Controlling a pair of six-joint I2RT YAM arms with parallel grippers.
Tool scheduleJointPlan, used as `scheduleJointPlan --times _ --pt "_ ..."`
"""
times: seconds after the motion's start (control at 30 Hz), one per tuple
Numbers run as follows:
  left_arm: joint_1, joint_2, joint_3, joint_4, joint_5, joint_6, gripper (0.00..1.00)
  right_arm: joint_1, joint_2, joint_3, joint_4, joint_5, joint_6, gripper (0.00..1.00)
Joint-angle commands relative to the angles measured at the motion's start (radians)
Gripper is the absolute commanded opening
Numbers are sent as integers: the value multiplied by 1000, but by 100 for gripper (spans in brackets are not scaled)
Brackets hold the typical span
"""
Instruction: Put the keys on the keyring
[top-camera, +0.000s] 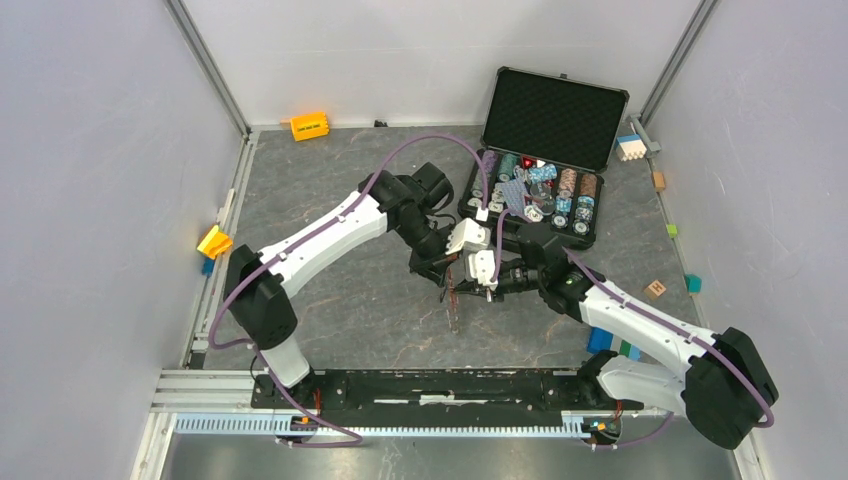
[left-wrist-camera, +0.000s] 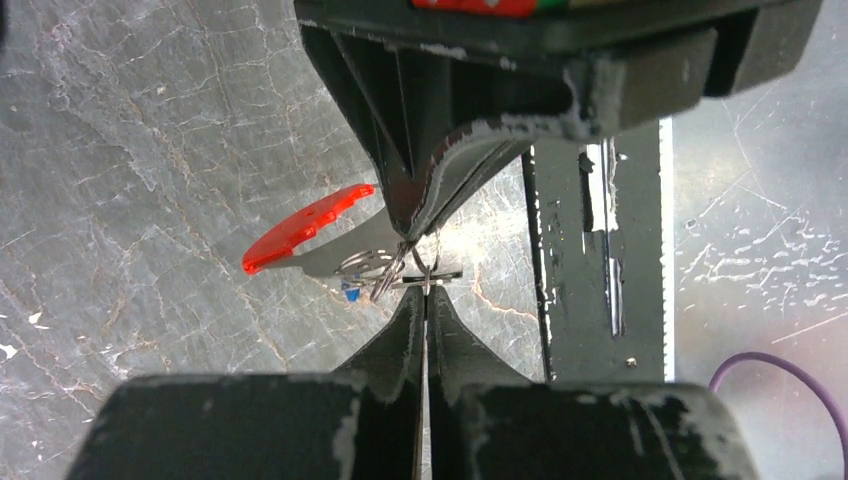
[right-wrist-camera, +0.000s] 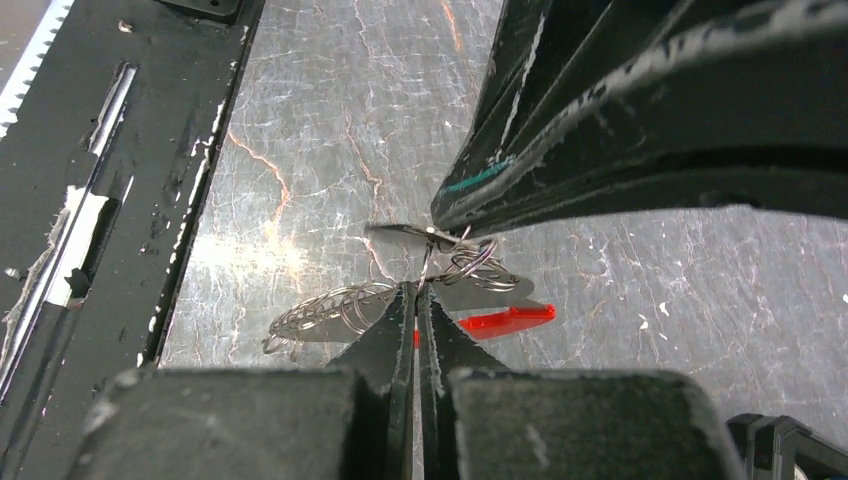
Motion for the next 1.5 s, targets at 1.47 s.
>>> scheduleJointPlan --times 1.47 --pt "-93 -360 -358 407 -308 -423 2 -2 38 41 129 164 166 0"
